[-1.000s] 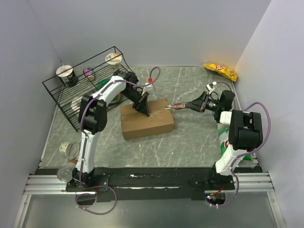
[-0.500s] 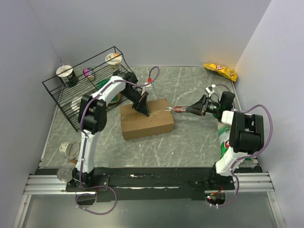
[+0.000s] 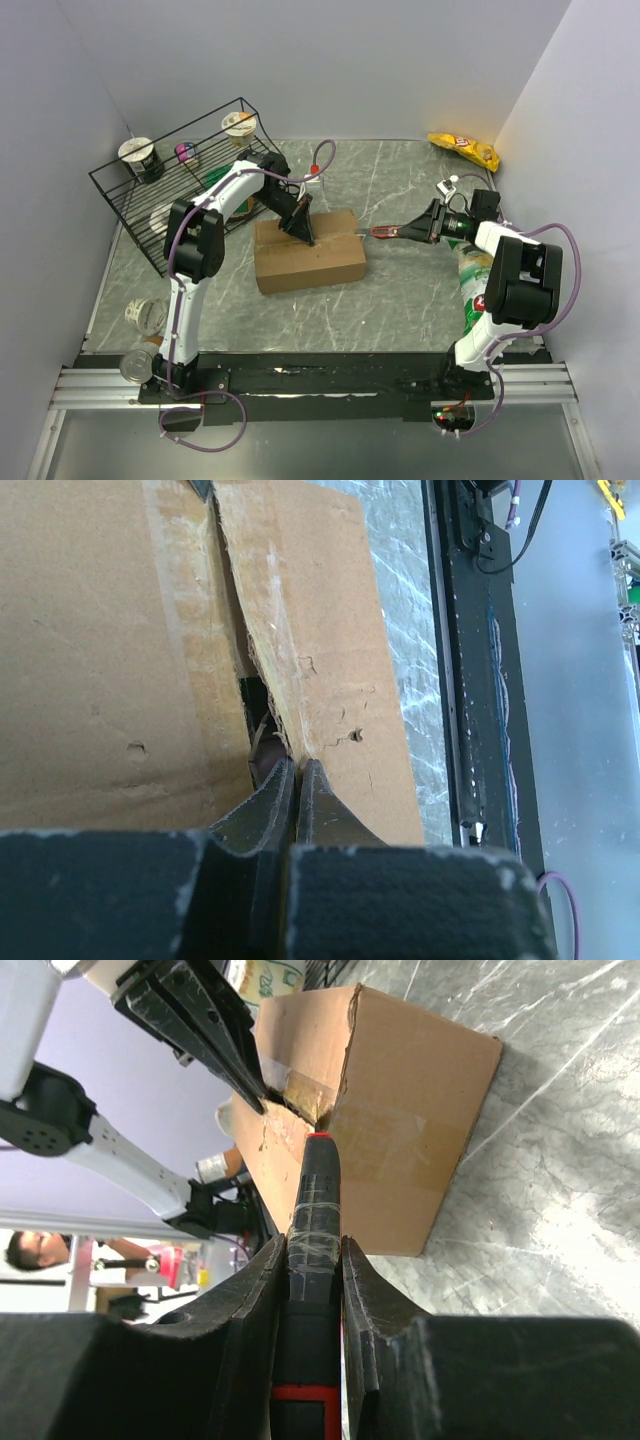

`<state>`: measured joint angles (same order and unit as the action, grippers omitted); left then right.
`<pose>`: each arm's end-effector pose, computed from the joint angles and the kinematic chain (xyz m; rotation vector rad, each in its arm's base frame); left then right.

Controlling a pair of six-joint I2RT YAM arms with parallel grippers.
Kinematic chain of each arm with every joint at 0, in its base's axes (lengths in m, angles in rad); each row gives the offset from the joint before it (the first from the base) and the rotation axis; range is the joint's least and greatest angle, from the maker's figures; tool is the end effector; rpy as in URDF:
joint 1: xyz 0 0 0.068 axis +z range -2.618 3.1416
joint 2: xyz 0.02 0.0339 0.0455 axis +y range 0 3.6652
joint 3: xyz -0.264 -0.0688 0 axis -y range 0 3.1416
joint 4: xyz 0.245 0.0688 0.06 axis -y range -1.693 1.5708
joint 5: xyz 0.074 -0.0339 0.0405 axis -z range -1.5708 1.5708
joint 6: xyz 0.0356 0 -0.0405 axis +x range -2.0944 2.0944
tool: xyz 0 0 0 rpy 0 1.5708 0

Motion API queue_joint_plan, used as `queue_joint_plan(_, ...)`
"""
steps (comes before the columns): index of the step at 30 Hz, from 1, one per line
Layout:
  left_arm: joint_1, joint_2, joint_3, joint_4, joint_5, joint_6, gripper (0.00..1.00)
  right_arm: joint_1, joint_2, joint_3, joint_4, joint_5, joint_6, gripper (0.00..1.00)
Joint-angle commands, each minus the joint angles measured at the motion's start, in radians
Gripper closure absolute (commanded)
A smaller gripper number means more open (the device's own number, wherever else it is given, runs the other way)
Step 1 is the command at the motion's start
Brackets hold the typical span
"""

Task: Unpack the express box
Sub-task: Cut the express box at the center of the board.

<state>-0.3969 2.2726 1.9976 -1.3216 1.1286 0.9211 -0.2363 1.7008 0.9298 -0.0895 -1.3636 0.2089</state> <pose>0.3936 -0.1998 0.2171 1.4890 1.9553 -1.5106 0.3239 -0.0422 0.1859 -0.1423 2.0355 1.5757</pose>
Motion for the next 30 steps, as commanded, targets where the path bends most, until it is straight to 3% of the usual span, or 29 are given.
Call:
queue_joint_plan(1, 0.013, -0.055, 0.007, 0.058, 0.010, 0.036, 0.99, 0.000, -0.018, 0.032, -0.153, -0.003, -0.140, 1.00)
queue_joint_plan(12, 0.013, -0.058, 0.015, 0.125, 0.011, -0.037, 0.99, 0.152, 0.006, -0.039, 0.086, 0.053, 0.027, 1.00)
queue_joint_plan(18, 0.023, -0.061, 0.013, 0.137, -0.004, -0.050, 0.99, 0.088, 0.006, -0.006, -0.097, 0.052, -0.126, 1.00)
queue_joint_plan(24, 0.033, -0.048, 0.030, 0.153, 0.002, -0.068, 0.99, 0.003, -0.010, 0.053, -0.430, 0.052, -0.396, 1.00)
queue_joint_plan(30, 0.032, -0.036, 0.038, 0.156, 0.005, -0.071, 0.99, -0.009, -0.032, 0.063, -0.521, 0.044, -0.457, 1.00)
